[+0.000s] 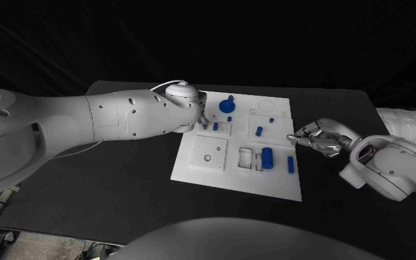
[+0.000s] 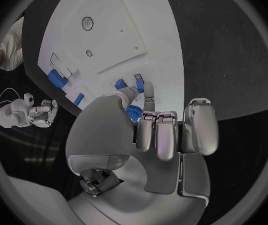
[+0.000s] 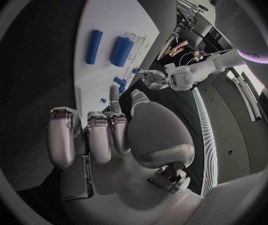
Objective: Assemble the parts on the task board
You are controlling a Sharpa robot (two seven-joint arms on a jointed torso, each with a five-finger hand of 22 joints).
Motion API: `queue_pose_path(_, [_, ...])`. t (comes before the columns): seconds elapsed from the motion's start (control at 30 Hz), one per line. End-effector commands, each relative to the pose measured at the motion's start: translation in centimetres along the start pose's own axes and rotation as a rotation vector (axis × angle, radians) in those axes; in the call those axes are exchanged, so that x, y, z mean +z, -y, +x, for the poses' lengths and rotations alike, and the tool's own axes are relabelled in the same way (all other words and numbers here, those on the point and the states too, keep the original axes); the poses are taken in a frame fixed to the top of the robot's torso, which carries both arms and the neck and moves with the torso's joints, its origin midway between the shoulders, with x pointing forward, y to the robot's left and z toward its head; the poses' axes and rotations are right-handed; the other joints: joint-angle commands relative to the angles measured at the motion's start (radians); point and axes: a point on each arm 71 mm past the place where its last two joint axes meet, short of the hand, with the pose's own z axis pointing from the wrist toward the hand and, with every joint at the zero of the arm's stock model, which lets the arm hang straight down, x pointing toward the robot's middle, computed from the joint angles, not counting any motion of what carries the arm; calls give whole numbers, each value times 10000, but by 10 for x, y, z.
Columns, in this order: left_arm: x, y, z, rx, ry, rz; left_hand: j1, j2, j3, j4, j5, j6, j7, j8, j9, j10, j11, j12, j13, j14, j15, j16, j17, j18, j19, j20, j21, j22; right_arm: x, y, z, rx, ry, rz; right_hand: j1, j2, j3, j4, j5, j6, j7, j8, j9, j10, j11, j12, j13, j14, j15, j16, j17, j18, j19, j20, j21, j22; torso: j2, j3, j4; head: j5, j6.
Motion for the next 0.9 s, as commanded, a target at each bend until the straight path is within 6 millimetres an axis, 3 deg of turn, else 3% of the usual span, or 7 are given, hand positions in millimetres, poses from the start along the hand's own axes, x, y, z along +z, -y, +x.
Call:
queue_pose_path(0.03, [0,-4,2,109,-197,-728,6,-1,59,-26,29,33,-65,22,8,765,-88,-45,2207,1034,-57,25,2629,81,147,-52,-34,1992,0,-1,1,-74,-39,-114,66,2,-52,14,63,-52,19,-55,-8,1060,90,38,2632,1062,52,34,2633,117,-56,21,-37,2086,3,2,4,2,-1])
queue_pose_path(0.9, [1,-2,7,268,-354,-704,19,-11,87,-40,37,14,-59,13,5,748,-85,-72,2183,1034,-56,25,2629,84,141,-52,-51,1988,-1,-1,1,-70,-53,-117,66,2,-52,14,63,-52,19,-55,-8,1060,90,38,2632,1062,52,34,2633,117,-56,21,-37,2086,-2,0,-1,25,-1])
